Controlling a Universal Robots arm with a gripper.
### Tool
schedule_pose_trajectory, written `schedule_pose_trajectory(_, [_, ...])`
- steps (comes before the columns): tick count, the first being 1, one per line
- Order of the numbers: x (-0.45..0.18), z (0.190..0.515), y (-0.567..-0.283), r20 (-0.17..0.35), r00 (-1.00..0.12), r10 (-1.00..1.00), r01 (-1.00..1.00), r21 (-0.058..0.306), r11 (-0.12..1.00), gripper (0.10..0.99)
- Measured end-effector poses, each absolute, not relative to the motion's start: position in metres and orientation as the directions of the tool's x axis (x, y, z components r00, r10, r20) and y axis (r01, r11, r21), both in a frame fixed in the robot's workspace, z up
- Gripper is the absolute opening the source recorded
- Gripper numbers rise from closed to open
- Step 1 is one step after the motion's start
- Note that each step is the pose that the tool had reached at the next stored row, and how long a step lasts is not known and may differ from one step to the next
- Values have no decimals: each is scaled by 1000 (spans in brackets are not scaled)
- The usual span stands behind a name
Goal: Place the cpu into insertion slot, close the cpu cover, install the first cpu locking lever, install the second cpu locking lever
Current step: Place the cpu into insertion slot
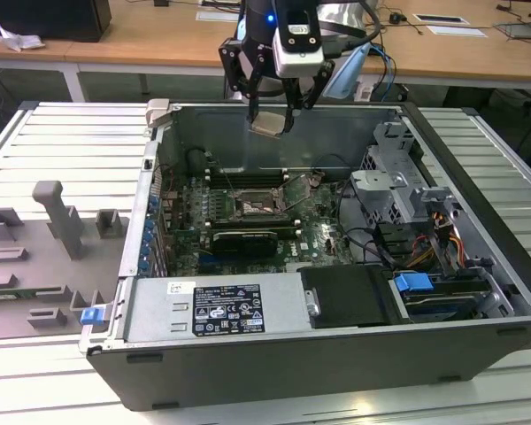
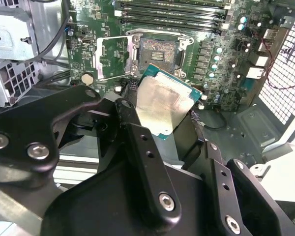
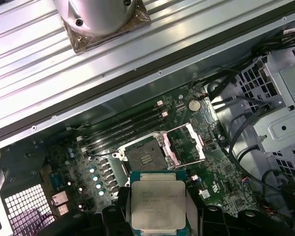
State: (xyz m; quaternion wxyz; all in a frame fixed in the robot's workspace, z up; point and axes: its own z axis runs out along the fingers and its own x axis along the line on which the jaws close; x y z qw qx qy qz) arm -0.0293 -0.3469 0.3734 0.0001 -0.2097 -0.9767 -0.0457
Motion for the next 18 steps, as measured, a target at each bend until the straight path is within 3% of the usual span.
schedule_pose_trajectory(18, [-29, 373, -347, 19, -878, 479, 478, 89, 874, 537])
